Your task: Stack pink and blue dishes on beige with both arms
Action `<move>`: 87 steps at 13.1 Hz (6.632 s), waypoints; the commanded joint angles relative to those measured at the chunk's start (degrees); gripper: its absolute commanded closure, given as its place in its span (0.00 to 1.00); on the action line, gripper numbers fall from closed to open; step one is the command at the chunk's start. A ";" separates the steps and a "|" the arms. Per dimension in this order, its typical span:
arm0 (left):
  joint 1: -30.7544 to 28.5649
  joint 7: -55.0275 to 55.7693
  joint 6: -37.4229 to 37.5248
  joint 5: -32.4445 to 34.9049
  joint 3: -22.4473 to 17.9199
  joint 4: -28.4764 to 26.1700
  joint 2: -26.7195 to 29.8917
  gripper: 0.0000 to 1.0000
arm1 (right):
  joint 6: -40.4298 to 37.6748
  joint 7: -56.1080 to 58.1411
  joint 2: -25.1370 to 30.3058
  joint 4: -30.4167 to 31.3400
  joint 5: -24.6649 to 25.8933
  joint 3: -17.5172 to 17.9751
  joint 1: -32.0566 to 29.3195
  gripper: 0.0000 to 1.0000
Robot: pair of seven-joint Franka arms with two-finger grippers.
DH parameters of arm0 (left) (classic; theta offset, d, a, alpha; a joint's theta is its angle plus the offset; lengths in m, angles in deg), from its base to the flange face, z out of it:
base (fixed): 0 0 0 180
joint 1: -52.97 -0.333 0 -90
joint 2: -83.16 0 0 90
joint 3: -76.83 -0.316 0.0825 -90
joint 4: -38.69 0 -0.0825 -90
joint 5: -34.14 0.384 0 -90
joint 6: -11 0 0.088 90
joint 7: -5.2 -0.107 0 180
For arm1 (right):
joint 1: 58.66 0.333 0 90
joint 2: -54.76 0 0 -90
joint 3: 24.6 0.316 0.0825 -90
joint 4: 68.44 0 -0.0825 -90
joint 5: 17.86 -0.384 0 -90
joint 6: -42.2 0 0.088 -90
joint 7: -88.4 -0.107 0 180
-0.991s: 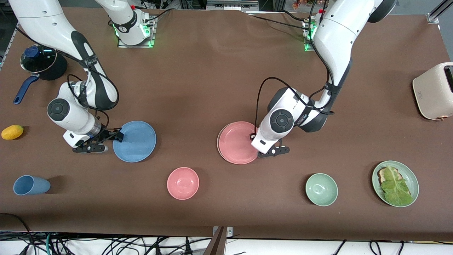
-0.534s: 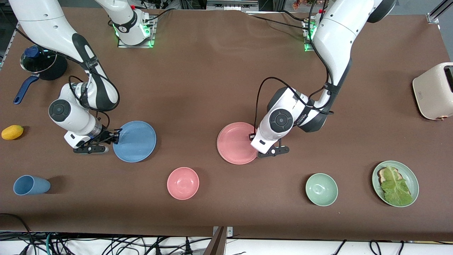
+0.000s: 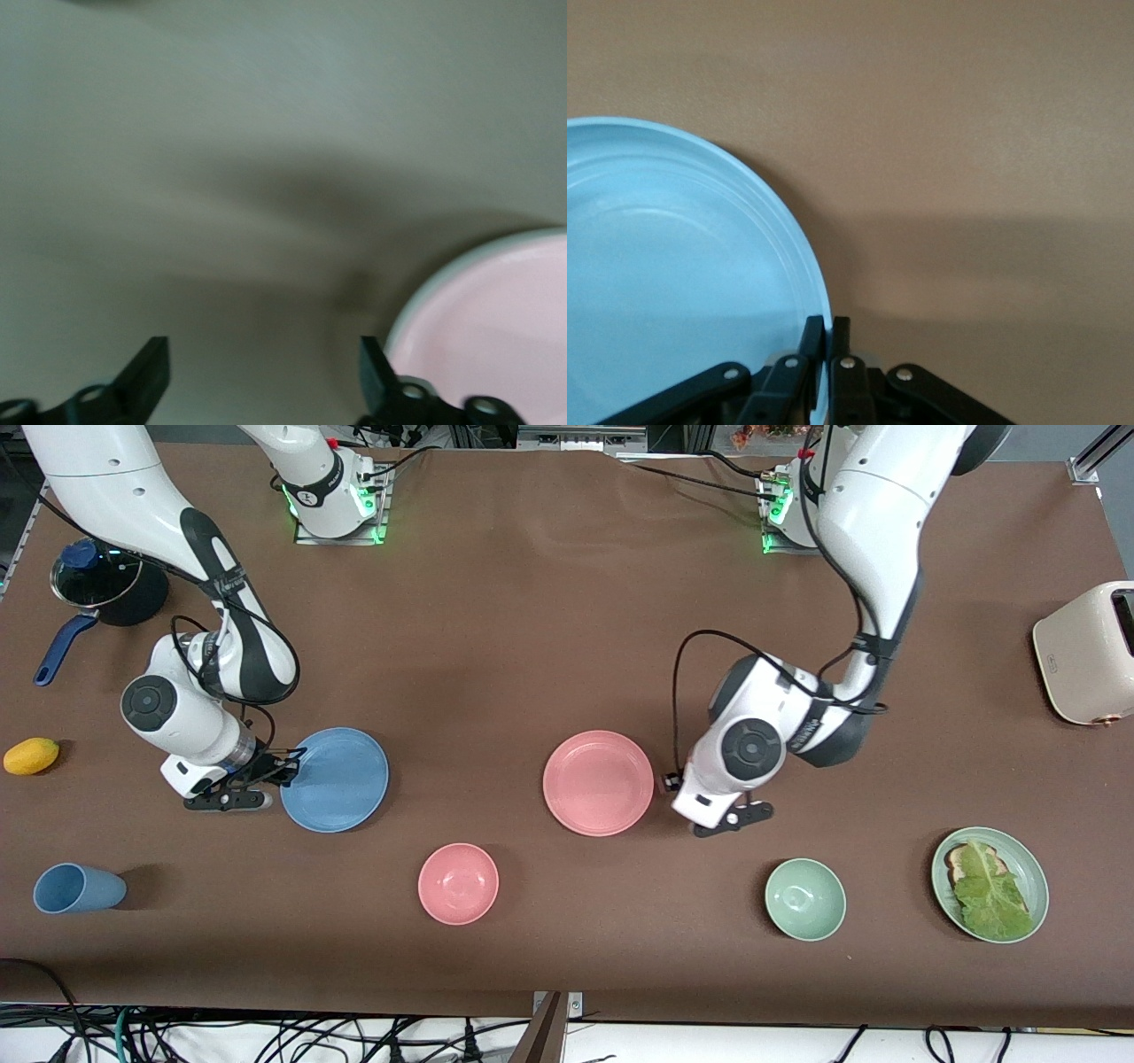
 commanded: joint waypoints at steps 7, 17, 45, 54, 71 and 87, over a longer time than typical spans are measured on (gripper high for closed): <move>-14.76 -16.83 10.07 1.41 0.35 -0.24 5.64 0.00 | -31.74 -0.44 1.23 -24.62 -1.02 3.66 2.31 1.00; -23.90 -29.91 16.06 1.15 0.18 -3.03 16.07 0.00 | -27.12 -33.71 -1.31 -27.18 -5.52 3.57 23.39 1.00; -15.92 -41.82 20.99 -3.60 -10.73 -12.63 39.13 0.00 | -3.11 -61.44 -13.10 -27.27 -4.90 2.96 36.15 0.38; -15.73 -42.17 20.90 -3.60 -10.64 -10.61 38.33 0.00 | -26.10 -41.54 -3.53 -26.83 -2.53 -5.99 32.73 0.01; -16.26 -41.99 20.63 -3.34 -10.73 -10.52 38.25 0.00 | -51.53 -7.30 18.72 -27.18 -9.21 -22.90 27.91 0.00; -16.09 -41.91 20.63 -3.34 -10.73 -10.52 37.89 0.00 | -55.58 -7.12 23.99 -27.18 -4.02 -4.51 7.77 0.00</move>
